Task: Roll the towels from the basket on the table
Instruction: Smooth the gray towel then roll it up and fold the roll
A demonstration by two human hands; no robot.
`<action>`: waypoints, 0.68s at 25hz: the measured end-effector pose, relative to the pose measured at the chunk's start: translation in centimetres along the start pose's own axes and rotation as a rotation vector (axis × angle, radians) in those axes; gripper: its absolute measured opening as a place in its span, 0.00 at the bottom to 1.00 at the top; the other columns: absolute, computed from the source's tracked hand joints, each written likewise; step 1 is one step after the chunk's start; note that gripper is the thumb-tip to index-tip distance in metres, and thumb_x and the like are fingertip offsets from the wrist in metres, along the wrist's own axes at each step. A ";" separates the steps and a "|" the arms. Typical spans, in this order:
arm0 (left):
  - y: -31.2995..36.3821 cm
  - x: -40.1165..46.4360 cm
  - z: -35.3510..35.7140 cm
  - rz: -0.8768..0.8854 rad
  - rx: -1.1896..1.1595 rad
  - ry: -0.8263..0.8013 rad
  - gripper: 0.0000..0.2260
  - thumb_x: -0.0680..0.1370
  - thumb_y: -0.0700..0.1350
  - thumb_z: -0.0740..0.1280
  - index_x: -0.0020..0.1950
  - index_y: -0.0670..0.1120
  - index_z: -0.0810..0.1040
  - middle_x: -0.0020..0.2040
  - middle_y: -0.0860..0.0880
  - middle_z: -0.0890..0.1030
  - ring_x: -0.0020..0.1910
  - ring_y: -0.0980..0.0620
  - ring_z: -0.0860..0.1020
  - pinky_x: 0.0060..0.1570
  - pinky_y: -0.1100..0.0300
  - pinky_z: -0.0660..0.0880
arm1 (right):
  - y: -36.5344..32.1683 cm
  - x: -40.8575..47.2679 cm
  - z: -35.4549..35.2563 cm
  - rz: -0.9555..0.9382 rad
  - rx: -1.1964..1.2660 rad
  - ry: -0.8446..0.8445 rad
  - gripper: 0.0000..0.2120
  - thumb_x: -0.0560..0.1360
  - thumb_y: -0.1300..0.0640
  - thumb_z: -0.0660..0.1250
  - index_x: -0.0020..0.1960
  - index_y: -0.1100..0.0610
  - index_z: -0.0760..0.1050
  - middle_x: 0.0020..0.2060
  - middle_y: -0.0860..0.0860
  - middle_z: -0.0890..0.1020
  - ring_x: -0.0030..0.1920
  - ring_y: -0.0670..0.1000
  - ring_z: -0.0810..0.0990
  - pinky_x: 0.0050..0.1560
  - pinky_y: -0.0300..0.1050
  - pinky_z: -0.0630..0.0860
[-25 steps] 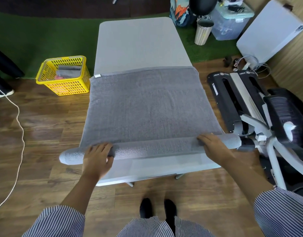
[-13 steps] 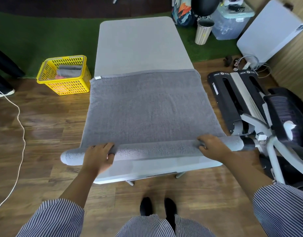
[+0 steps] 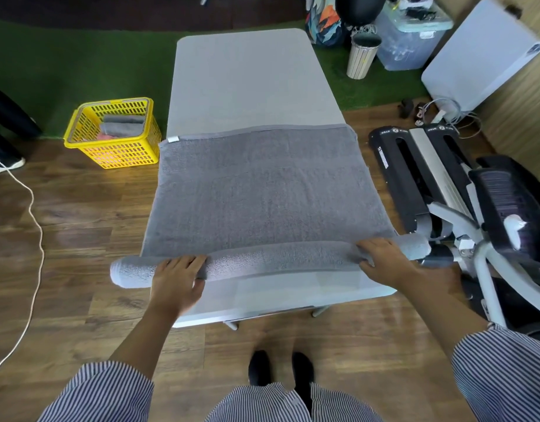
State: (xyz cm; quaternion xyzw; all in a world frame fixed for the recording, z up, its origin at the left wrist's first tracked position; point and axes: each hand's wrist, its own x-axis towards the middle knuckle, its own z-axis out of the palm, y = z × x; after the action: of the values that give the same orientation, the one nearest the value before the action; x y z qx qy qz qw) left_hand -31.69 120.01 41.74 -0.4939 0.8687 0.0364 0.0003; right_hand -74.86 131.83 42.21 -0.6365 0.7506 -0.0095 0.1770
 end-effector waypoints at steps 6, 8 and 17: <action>-1.2 0.7 -0.6 0.011 -0.061 0.029 0.20 0.69 0.52 0.56 0.54 0.44 0.78 0.45 0.48 0.83 0.42 0.44 0.81 0.45 0.49 0.76 | 0.5 0.4 -0.2 0.020 0.046 -0.008 0.16 0.73 0.55 0.61 0.58 0.59 0.74 0.53 0.55 0.79 0.54 0.58 0.75 0.60 0.52 0.67; -1.2 0.8 -0.7 -0.046 -0.055 0.067 0.21 0.71 0.52 0.55 0.55 0.44 0.78 0.52 0.48 0.82 0.50 0.45 0.80 0.53 0.43 0.74 | 0.9 0.5 0.3 0.051 0.012 0.168 0.15 0.74 0.53 0.60 0.57 0.60 0.74 0.52 0.55 0.78 0.55 0.59 0.75 0.63 0.57 0.65; -3.1 0.1 0.0 -0.084 0.061 -0.149 0.28 0.64 0.38 0.73 0.62 0.53 0.76 0.51 0.46 0.81 0.49 0.41 0.80 0.49 0.39 0.75 | 3.1 -0.5 0.1 0.120 -0.041 0.047 0.28 0.66 0.68 0.66 0.65 0.57 0.72 0.58 0.57 0.77 0.59 0.61 0.74 0.64 0.56 0.65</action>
State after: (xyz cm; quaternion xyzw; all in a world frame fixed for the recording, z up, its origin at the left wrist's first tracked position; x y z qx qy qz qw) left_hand -29.14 118.34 41.58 -0.5258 0.8454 0.0466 0.0817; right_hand -77.74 132.90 41.50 -0.5934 0.7914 0.0015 0.1465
